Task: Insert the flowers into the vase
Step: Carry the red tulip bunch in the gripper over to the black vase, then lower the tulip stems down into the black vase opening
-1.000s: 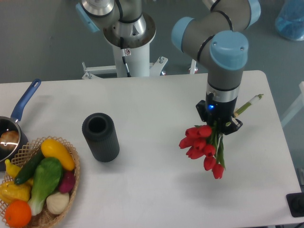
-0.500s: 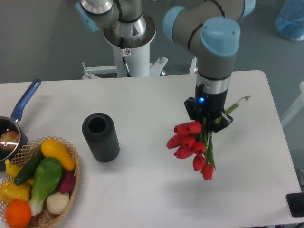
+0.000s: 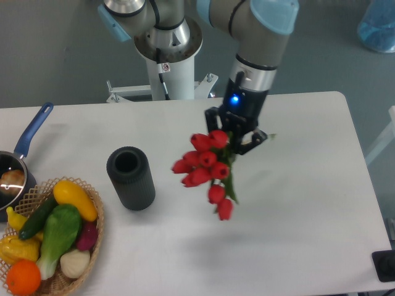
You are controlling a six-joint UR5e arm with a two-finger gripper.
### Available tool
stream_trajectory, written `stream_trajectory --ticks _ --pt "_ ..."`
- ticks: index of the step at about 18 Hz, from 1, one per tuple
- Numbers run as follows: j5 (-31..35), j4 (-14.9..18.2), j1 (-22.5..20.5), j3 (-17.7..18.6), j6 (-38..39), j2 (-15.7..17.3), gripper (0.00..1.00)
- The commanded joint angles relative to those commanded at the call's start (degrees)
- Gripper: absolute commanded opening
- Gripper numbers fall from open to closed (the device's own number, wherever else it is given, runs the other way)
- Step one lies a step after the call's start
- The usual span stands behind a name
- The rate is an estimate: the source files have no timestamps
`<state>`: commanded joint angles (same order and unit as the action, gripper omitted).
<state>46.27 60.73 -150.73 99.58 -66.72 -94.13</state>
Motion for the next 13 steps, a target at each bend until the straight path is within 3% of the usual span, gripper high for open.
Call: stream_trajectory --ticks 6,13 --pt "-24.79 -0.79 -0.79 1.32 0.71 0.0 0.0" --pt "-31.58 -0.62 -0.7 1.58 2.12 1.67 0.0"
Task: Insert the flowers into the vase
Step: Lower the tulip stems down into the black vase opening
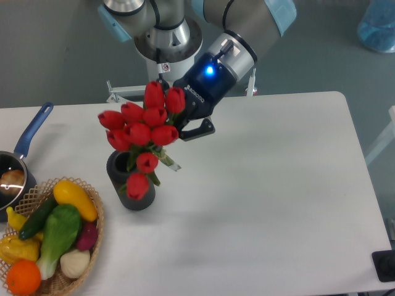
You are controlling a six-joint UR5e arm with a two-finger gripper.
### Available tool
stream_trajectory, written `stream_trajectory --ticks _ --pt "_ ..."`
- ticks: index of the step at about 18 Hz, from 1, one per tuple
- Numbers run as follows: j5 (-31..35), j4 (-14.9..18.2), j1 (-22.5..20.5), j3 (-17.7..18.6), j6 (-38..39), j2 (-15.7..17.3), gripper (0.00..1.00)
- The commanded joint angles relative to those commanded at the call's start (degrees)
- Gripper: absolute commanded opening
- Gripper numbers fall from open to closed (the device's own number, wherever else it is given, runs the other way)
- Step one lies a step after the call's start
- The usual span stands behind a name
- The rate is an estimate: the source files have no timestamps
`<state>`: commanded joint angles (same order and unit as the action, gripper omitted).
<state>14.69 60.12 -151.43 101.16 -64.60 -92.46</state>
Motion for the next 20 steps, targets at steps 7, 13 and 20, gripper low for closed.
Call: stream_trajectory --ticks 7,13,20 --pt "-10.38 -0.09 0.35 5.53 -0.26 2.02 0.0" --pt "-10.47 -0.35 0.35 8.44 -1.67 2.38 0.0" --pt "-10.21 -0.44 0.53 9.58 -2.54 2.2 0.0"
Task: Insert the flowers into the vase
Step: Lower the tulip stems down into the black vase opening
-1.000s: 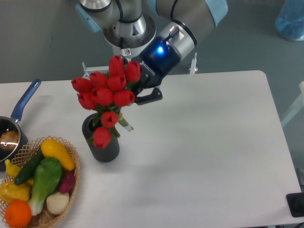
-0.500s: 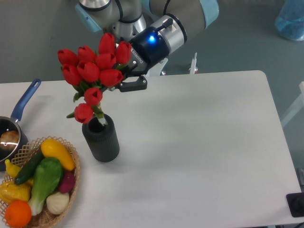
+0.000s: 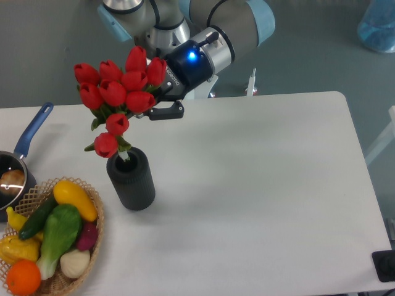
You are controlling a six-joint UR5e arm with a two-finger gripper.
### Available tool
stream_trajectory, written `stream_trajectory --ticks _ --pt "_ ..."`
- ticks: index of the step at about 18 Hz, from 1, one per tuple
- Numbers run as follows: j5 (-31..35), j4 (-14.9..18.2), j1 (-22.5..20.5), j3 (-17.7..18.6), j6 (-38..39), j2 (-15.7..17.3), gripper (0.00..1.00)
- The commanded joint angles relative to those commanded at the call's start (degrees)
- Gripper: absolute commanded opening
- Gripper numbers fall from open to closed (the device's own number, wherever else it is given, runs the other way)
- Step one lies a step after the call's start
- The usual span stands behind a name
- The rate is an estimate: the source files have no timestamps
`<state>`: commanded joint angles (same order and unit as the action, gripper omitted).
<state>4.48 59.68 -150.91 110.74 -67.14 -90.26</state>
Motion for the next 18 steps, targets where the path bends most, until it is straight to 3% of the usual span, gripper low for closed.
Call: stream_trajectory --ticks 10,18 --pt "0.53 0.09 0.26 3.34 -3.96 -0.53 0.02" --pt "3.33 0.09 0.44 4.57 -7.47 -3.69 0.06"
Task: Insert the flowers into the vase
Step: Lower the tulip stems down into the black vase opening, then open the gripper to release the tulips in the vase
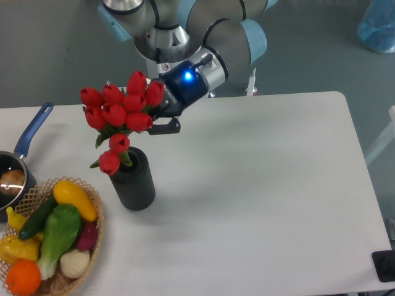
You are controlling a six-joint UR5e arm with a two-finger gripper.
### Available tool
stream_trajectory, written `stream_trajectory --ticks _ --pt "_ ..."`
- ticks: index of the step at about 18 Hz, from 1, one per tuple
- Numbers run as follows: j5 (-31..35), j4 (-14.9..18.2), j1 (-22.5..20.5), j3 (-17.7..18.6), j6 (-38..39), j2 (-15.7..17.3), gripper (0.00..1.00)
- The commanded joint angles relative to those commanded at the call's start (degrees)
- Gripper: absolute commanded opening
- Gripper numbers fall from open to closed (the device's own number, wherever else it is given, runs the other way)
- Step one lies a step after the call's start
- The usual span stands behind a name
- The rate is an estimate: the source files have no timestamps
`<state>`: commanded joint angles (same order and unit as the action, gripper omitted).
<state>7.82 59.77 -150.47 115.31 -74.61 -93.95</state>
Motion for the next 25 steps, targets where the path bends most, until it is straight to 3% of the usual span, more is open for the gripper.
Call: stream_trajectory --ticks 4,7,12,14,15,16,25 --pt "2.64 0.0 0.88 0.52 -4.73 -4.13 0.08" --pt "3.61 0.0 1.05 2.19 -7.82 -5.02 0.1" --pt "4.05 0.09 1.06 2.72 -8.0 -5.63 0.35" --pt "7.11 0.09 1.06 2.72 -7.83 -5.72 0.53" --pt "8.08 0.17 1.06 2.72 -7.65 -5.63 0.81" --pt "8.44 0.26 1.06 2.81 -7.65 -5.63 1.0" --pt "13.71 0.35 -0.08 3.08 -7.65 -5.46 1.0"
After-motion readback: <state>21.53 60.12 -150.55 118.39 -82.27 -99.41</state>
